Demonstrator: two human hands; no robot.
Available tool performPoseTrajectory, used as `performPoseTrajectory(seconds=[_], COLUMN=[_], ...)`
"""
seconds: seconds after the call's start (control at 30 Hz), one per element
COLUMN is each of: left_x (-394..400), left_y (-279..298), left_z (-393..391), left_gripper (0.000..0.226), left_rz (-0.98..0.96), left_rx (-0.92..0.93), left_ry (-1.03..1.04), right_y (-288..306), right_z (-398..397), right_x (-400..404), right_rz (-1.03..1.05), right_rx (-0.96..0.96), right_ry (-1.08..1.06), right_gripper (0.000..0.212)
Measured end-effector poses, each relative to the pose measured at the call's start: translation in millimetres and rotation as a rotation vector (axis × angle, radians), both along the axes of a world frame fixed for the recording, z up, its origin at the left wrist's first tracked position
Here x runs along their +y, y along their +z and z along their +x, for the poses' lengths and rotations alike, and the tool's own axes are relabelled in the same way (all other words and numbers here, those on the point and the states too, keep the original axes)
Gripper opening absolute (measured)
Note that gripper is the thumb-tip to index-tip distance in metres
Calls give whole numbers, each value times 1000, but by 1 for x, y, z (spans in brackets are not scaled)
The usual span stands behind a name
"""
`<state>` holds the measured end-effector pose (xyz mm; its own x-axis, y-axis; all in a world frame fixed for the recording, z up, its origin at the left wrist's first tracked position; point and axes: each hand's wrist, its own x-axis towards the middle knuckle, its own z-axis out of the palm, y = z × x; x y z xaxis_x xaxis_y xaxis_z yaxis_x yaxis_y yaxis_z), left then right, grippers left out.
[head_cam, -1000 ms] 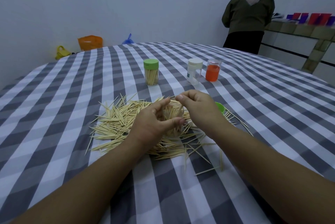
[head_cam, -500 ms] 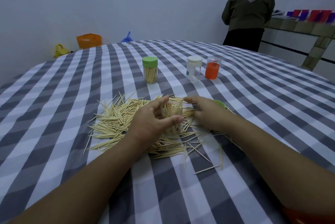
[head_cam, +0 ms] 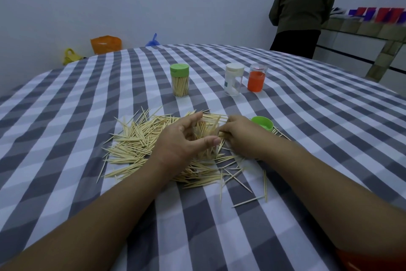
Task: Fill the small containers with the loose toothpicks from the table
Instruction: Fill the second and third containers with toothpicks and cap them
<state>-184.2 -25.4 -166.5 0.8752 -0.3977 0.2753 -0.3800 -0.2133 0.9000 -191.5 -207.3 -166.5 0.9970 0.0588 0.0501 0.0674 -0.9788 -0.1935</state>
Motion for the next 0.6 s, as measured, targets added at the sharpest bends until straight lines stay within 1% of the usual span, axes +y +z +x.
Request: performPoseTrajectory(seconds=[0.1, 0.23, 0.3, 0.4, 0.47, 0.53, 0.6], left_x=[0, 0, 0, -1, -1, -1, 0], left_y=[-1, 0, -1, 0, 0, 1, 1], left_z=[0, 0, 0, 0, 0, -1, -1], left_gripper=[91, 90, 90, 89, 87, 88, 85], left_rz=[-4, 9, 0, -10, -7, 1, -2], left_rx=[12, 3, 12, 18, 17, 23, 21], left_ry=[-14, -7, -7, -10, -4, -2, -3], right_y=[-1, -4, -4, -3, 2, 11, 20], right_z=[1, -2, -2, -3, -3, -3, -3], right_x=[2, 5, 6, 5, 4, 4, 4], right_rz=[-47, -65, -114, -204, -230, -224, -130], right_rx=[-48, -74, -68, -88, -68, 7, 53], right_ry=[-33, -12, -27, -66, -101, -168, -237], right_gripper=[32, 47, 42, 27, 26, 31, 27])
